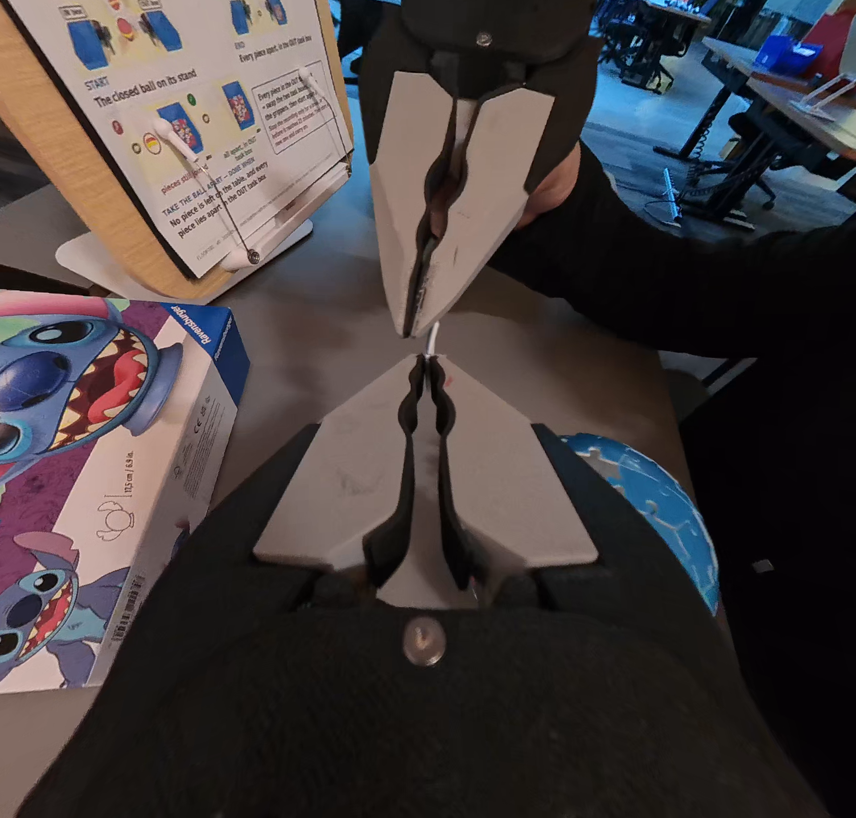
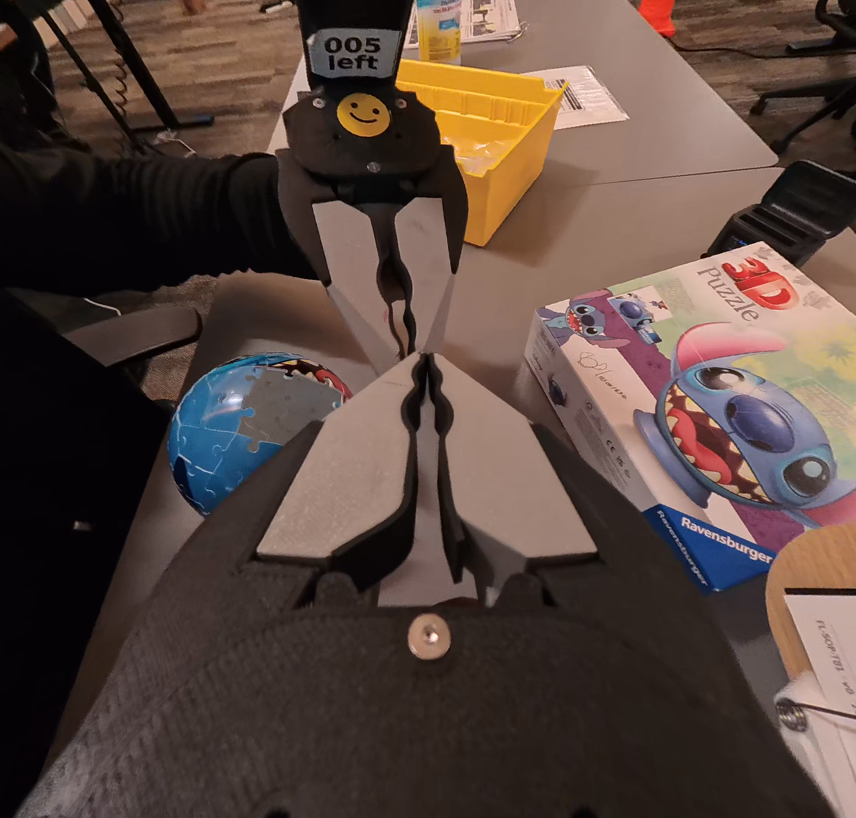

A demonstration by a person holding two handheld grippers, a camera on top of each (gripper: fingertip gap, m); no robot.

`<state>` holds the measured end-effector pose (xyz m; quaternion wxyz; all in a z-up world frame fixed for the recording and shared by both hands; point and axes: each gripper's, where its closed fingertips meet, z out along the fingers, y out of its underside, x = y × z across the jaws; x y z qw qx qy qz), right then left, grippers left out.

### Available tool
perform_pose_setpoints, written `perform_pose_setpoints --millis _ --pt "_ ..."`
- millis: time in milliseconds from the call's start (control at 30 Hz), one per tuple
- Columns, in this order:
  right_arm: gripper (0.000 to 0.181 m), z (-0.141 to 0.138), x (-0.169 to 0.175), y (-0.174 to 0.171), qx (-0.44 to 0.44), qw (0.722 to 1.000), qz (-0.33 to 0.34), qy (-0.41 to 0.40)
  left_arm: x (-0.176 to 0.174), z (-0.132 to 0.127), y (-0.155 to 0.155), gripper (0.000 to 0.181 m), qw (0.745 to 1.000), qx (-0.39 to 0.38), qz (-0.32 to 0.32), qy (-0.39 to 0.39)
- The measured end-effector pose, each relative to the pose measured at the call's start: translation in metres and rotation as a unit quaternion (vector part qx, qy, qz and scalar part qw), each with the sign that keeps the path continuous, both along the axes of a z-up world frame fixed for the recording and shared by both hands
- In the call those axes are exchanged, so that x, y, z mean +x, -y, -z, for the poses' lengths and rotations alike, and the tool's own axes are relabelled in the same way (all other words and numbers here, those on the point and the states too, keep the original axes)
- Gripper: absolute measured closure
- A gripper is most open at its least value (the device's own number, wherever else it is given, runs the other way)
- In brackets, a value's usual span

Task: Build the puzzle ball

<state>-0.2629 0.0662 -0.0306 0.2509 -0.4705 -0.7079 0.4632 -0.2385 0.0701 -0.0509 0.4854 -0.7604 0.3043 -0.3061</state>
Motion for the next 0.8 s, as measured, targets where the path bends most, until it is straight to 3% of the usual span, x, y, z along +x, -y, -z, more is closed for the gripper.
perform_pose_setpoints --millis 233,467,567,800 --pt "0.181 -0.006 0.008 -0.010 -0.019 1.000 0.002 -0.005 -0.010 0.001 -0.004 0.181 1.000 0.000 -0.017 0.004" --pt "0.169 0.003 0.008 -0.010 -0.014 1.000 -0.004 0.009 -0.011 0.002 -0.003 0.181 1.000 0.005 -0.020 0.010" --pt "0.181 0.005 0.006 -0.005 -0.010 1.000 -0.010 0.008 -0.012 0.005 -0.004 0.181 1.000 0.004 -0.021 0.003" --pt "0.181 0.013 0.005 -0.002 -0.001 1.000 -0.004 0.023 -0.013 0.011 0.003 0.180 1.000 -0.003 -0.018 0.003"
